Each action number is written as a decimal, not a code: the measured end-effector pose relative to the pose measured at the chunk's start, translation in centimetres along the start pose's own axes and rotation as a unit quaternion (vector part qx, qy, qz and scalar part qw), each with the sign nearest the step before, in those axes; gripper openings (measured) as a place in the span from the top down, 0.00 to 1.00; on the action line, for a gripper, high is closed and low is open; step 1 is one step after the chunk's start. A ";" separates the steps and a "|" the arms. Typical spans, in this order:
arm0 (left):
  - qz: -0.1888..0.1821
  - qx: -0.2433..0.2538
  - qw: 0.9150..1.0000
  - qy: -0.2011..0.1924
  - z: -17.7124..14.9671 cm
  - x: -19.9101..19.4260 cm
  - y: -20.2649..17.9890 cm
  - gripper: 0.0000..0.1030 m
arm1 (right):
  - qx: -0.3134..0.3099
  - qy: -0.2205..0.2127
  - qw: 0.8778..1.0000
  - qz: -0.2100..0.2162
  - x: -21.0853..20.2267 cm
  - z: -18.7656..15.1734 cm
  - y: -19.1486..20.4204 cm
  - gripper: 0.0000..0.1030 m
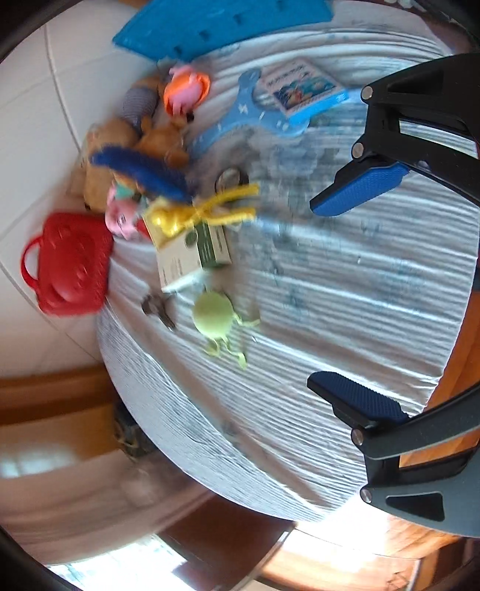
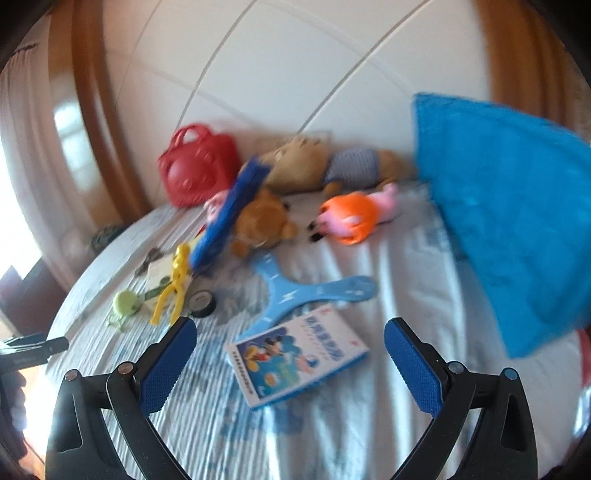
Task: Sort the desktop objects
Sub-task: 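Grasp the green plush with left tool while right tool grasps the yellow clip, then carry the green plush and yellow clip into the blue crate with both tools, then open both tools and withdraw them from the crate toward the table, then grasp the white-and-green box with left tool while right tool grasps the black tape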
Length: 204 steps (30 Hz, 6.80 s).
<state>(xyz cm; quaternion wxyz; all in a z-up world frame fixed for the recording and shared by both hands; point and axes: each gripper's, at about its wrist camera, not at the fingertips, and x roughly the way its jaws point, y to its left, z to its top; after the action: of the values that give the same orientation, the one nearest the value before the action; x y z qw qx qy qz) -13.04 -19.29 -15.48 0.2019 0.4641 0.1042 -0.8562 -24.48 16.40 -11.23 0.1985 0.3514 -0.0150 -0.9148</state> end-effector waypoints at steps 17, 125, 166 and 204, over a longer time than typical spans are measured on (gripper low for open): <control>-0.012 0.017 0.999 0.033 7.2 10.0 4.4 0.16 | -0.073 0.101 0.990 0.066 14.6 3.8 12.5 0.07; -0.365 0.272 0.867 -0.203 17.0 -22.4 -59.5 0.40 | 0.008 -0.220 0.961 -0.169 -22.3 20.0 -29.3 0.60; -0.173 0.212 0.954 -0.120 7.2 -13.0 -44.3 0.18 | 0.029 -0.128 0.990 -0.059 -16.4 11.6 -28.1 0.00; 0.001 -0.005 0.999 0.050 3.6 5.3 -2.1 0.18 | -0.059 0.090 0.991 0.079 8.8 2.0 3.9 0.00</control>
<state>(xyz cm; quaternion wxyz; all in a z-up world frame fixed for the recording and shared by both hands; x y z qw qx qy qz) -19.31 -20.02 -17.96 0.1991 0.5058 0.1179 -0.8310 -30.36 9.25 -14.64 0.2908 0.4177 0.0296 -0.8603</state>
